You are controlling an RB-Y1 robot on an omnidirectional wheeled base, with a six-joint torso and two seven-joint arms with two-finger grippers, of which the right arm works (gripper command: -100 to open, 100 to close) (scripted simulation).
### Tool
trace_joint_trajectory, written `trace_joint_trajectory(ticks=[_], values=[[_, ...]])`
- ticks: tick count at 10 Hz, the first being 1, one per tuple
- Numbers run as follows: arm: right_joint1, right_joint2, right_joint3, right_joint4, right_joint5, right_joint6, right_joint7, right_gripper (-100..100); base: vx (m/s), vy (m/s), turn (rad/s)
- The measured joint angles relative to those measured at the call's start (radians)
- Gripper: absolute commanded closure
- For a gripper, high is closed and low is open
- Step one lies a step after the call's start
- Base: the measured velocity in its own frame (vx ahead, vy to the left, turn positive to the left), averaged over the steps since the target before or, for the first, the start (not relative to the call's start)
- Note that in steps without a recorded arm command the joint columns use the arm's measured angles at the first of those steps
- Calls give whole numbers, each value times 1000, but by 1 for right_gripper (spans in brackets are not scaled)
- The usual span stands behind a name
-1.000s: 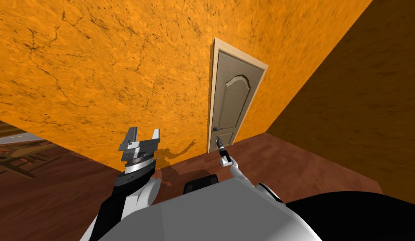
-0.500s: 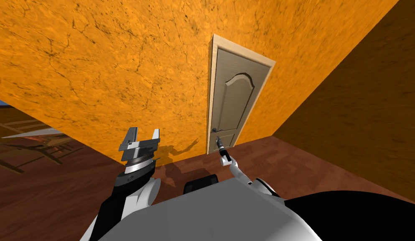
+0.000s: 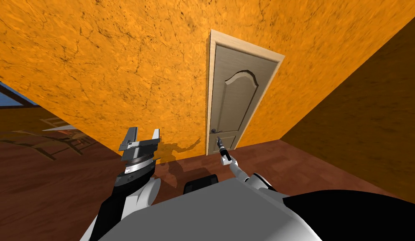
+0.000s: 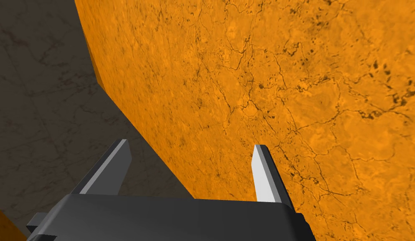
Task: Pull the door open
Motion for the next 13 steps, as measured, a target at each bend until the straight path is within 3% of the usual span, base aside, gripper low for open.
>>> trace_joint_trajectory(ticks=[2,4,6,7,8,9,12,13], values=[[-20,-5,5,42,-10,-8,-3,-100,-14,-151,117],[-32,-8,7,65,-15,-11,-5,-100,32,6,108],[0,-49,-2,49,-24,-15,-33,-100,146,96,91],[-6,-49,-4,67,-25,-25,-40,-100,167,84,229],[9,-70,-11,71,-31,-36,-54,-100,171,83,209],[2,-90,-10,118,-34,-65,-83,-100,166,55,159],[57,-166,-35,113,-57,-93,-144,-100,185,17,207],[56,-179,-40,131,-61,-104,-159,-100,188,-4,127]])
